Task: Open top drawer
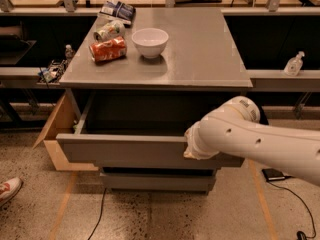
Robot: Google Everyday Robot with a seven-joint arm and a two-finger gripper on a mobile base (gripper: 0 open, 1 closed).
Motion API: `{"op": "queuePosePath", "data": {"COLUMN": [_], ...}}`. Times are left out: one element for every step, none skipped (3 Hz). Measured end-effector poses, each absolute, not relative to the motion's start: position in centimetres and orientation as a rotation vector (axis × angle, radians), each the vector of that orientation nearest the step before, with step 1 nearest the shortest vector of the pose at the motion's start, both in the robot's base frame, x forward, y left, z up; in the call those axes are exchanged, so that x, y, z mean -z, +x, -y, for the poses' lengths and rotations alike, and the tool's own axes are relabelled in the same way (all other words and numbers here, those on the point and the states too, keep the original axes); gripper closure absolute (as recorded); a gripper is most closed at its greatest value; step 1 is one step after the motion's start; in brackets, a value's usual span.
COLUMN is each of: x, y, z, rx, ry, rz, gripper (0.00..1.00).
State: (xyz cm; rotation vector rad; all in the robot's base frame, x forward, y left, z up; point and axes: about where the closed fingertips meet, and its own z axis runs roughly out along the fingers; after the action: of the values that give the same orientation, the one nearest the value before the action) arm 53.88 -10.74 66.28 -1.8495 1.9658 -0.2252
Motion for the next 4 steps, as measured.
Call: {"op": "queuePosePath", "data": {"x": [-66.0,-65.9,-65.8,-65.6], "y": [49.3,44.9,41.4,39.4], "z": [10.9,10.6,10.4,10.1], "rx": [0.283,0.316,0.331,0.328], "ry": [-1.841,-1.814,-1.774,-1.751], "rz": [-2.000,-2.025,-2.048,-2.057], "gripper": [1.00,1.00,1.00,1.00]}}
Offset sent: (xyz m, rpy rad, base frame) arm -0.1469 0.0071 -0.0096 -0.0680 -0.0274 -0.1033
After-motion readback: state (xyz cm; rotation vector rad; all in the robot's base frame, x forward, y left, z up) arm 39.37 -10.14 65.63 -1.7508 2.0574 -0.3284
